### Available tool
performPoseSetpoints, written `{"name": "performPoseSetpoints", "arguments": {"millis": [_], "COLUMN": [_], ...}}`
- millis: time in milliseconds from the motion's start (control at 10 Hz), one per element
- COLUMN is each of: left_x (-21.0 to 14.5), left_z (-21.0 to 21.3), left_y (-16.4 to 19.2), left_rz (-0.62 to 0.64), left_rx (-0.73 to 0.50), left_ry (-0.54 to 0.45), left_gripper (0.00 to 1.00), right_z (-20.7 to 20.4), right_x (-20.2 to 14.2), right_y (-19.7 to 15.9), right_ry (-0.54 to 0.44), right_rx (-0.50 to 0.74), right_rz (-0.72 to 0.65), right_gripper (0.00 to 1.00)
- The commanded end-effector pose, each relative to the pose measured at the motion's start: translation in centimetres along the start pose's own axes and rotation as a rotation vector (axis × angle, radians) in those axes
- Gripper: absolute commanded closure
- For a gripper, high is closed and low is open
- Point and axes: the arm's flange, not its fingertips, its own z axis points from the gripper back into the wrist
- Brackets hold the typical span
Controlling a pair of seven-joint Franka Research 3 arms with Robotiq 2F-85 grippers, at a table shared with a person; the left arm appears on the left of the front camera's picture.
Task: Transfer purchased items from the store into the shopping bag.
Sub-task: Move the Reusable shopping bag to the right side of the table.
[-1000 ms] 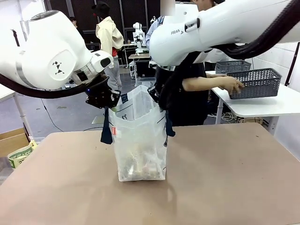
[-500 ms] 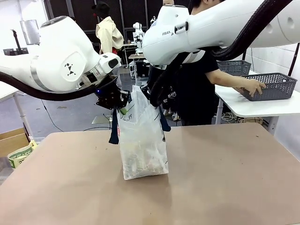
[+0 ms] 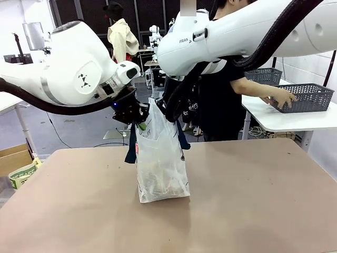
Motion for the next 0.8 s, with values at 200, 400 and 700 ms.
{"name": "performPoseSetpoints", "arguments": {"millis": [200, 400, 700], "left_x": [0.4, 0.4, 0.2], "left_z": [-1.0, -1.1, -0.9], "left_y": [-1.5, -1.5, -1.5], "left_rz": [-0.067, -0.068, -0.073], "left_rx": [-0.033, -0.042, -0.051], "left_ry": [-0.012, -0.033, -0.055], "left_gripper": [1.0, 1.0, 1.0], "right_z": [-0.8, -1.1, -1.8], "right_x": [1.8, 2.4, 2.9], "right_y": [1.1, 1.4, 2.1], "right_ry": [-0.041, -0.051, -0.066], "right_rx": [0.042, 0.058, 0.095], "right_rz": [-0.023, -0.03, -0.04], "right_gripper": [1.0, 1.0, 1.0]}}
